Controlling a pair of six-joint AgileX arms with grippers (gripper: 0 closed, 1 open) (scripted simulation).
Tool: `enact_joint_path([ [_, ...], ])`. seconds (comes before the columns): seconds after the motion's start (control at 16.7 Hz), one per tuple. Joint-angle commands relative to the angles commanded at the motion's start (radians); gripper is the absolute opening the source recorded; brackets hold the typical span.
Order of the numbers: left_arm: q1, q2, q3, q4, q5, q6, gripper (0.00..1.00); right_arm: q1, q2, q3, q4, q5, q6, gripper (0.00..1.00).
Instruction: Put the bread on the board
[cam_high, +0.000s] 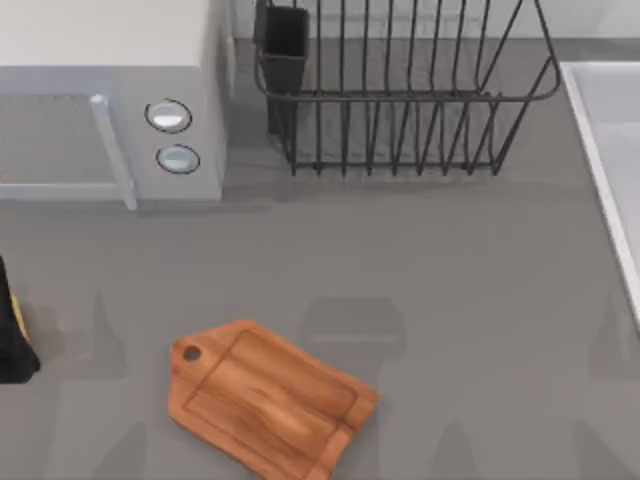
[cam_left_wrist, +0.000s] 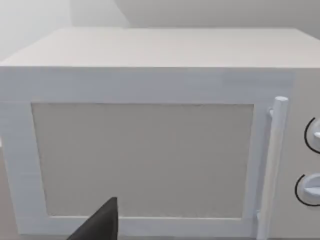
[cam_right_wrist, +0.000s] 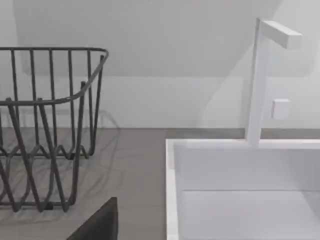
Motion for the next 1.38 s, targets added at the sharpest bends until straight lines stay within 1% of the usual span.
enact_joint_path([
  [0.12, 0.0, 0.0, 0.0, 0.0, 0.0, 0.0, 1.0, 0.0, 0.0, 0.0, 0.0, 0.0, 0.0, 1.0],
  [0.24, -0.001, 0.022, 0.023, -0.01, 0.02, 0.026, 1.0, 0.0, 0.0, 0.0, 0.0, 0.0, 0.0, 1.0],
  [0.36, -0.004, 0.084, 0.085, -0.045, 0.067, 0.095, 1.0, 0.0, 0.0, 0.0, 0.0, 0.0, 0.0, 1.0],
  [0.48, -0.002, 0.183, 0.177, -0.104, 0.126, 0.204, 1.0, 0.0, 0.0, 0.0, 0.0, 0.0, 0.0, 1.0],
  [0.66, 0.013, 0.412, 0.347, -0.236, 0.219, 0.446, 1.0, 0.0, 0.0, 0.0, 0.0, 0.0, 0.0, 1.0],
  [0.96, 0.071, 0.962, 0.608, -0.475, 0.359, 0.99, 1.0, 0.0, 0.0, 0.0, 0.0, 0.0, 0.0, 1.0],
  [1.08, 0.106, 1.173, 0.69, -0.554, 0.41, 1.178, 1.0, 0.0, 0.0, 0.0, 0.0, 0.0, 0.0, 1.0],
  [1.2, 0.154, 1.349, 0.759, -0.633, 0.464, 1.325, 1.0, 0.0, 0.0, 0.0, 0.0, 0.0, 0.0, 1.0],
  [1.38, 0.232, 1.558, 0.835, -0.76, 0.542, 1.472, 1.0, 0.0, 0.0, 0.0, 0.0, 0.0, 0.0, 1.0],
])
